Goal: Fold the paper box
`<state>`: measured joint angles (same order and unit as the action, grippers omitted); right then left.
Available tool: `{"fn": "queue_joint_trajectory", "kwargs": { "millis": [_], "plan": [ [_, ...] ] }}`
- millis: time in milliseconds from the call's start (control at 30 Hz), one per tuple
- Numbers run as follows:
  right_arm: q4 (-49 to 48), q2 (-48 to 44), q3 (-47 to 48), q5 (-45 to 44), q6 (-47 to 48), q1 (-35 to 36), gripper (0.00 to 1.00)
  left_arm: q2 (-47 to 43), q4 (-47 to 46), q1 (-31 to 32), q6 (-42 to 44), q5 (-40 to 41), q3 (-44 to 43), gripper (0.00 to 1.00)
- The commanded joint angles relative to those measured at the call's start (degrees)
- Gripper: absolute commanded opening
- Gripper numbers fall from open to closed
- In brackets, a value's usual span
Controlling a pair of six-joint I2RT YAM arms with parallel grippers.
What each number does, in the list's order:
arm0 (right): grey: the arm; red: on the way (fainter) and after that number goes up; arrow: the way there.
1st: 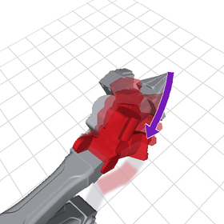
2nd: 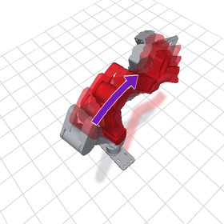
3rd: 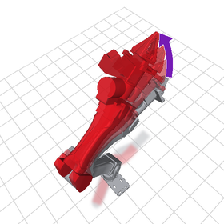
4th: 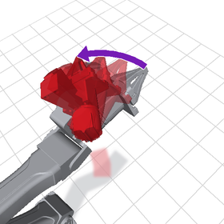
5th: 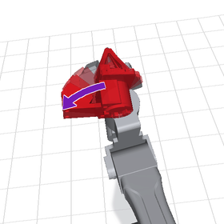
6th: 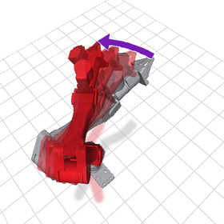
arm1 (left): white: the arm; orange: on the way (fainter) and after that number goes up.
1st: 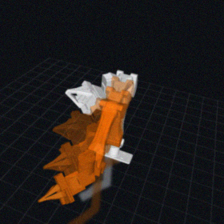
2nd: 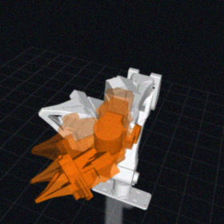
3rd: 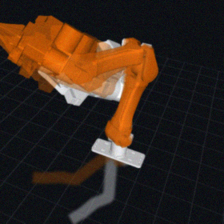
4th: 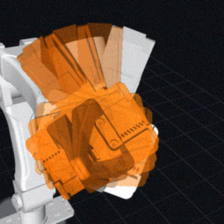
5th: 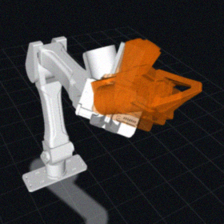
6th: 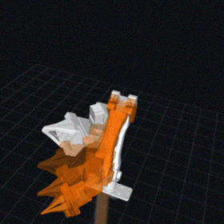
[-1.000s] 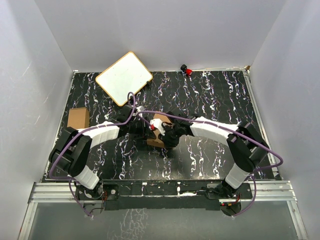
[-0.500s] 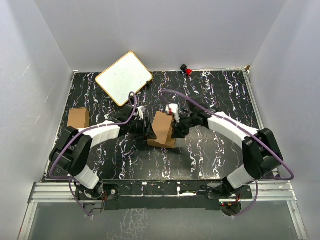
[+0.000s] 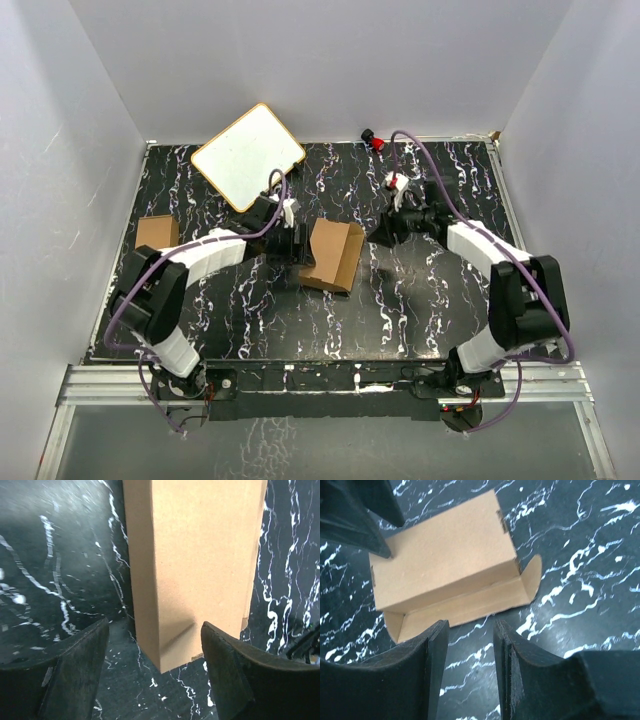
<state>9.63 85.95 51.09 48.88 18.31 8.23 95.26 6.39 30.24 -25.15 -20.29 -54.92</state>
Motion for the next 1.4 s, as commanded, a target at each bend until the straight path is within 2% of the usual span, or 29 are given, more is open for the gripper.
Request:
{"fn": "queue_joint_trajectory", "kwargs": {
  "millis": [0, 100, 200, 400, 500, 567, 667, 800, 1000, 1367],
  "plan": [
    [-5.3, 7.3, 9.4, 4.2, -5.0, -0.1, 0.45, -11.3, -0.6, 0.2, 1.5, 11.6, 0.1, 0.76],
    [-0.5, 15.5, 17.9, 8.0, -6.5, -0.2, 0.46, -18.1, -0.4, 0.1, -0.7, 13.3, 3.8, 0.77],
    [4.5, 23.2, 25.2, 11.3, -8.6, -0.2, 0.48, -24.3, -1.5, 0.0, -5.5, 9.9, 9.6, 0.72],
    [6.7, 29.8, 30.8, 10.2, -8.7, -0.2, 0.49, -33.4, -13.4, 0.2, -20.9, 0.6, 25.6, 0.5],
    [5.6, 31.0, 31.8, 8.0, -9.1, -0.2, 0.47, -33.5, -15.5, 0.4, -24.2, -1.3, 28.5, 0.39],
    [5.1, 31.9, 33.0, 5.5, -8.4, 0.2, 0.44, -31.2, -15.0, 0.7, -24.2, -1.9, 28.5, 0.33],
    [7.5, 33.9, 36.6, 1.7, -4.6, 2.1, 0.29, -24.7, -14.9, 1.3, -24.0, -3.2, 27.2, 0.26],
    [15.0, 36.8, 41.5, 0.9, 3.4, 4.8, 0.17, -19.4, -15.2, 2.4, -23.2, -1.9, 24.9, 0.24],
    [16.3, 34.7, 38.7, -0.5, 8.7, 5.9, 0.14, -14.0, -9.8, 2.4, -18.3, 3.8, 19.1, 0.25],
    [18.0, 25.4, 28.3, -4.3, 15.9, 6.0, 0.14, -4.6, -1.9, 2.0, -9.7, 10.4, 8.0, 0.27]
  ]
}}
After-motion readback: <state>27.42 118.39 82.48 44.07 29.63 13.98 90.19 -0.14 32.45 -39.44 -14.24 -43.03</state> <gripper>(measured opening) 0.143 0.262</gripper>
